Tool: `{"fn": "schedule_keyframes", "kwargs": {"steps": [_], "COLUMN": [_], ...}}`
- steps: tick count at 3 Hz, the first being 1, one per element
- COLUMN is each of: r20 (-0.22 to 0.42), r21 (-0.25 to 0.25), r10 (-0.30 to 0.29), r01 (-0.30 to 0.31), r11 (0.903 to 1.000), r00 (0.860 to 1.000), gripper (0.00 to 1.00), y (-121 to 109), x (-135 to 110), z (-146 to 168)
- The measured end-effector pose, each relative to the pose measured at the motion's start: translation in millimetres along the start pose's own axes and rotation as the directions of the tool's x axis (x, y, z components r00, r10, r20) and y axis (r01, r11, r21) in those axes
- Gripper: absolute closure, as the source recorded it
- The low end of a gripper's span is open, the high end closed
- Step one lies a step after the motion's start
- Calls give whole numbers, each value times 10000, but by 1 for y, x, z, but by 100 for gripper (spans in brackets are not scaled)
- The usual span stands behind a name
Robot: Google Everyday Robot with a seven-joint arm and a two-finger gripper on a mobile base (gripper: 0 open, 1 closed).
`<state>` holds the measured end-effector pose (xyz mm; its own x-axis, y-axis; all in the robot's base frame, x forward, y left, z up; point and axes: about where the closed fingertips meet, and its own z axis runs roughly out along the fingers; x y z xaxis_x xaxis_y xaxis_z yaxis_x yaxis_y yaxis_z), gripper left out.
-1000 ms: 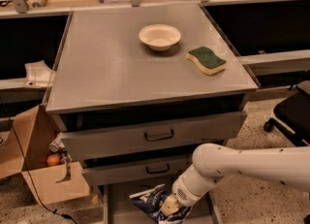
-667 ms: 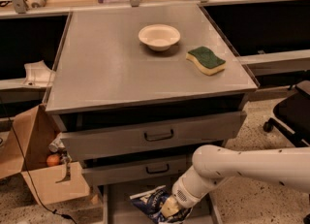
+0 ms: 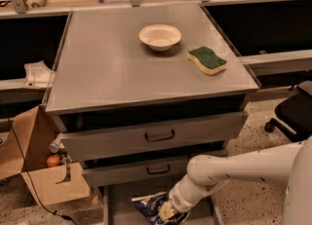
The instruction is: Place blue chip bag into bottom drawer
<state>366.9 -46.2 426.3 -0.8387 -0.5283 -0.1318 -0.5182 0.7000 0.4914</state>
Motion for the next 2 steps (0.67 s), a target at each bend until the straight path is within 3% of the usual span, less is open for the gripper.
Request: {"fn": "schedule_keyframes", "kwargs": {"steps": [1, 2], "r20": [-16, -36], "r21": [-93, -521], "r10": [66, 397], "r01": [-66, -398], "r11": [9999, 9978], "r00": [10000, 9992], "gripper": [100, 100], "y": [-2, -14], "x": [2, 7], "z": [4, 21]}}
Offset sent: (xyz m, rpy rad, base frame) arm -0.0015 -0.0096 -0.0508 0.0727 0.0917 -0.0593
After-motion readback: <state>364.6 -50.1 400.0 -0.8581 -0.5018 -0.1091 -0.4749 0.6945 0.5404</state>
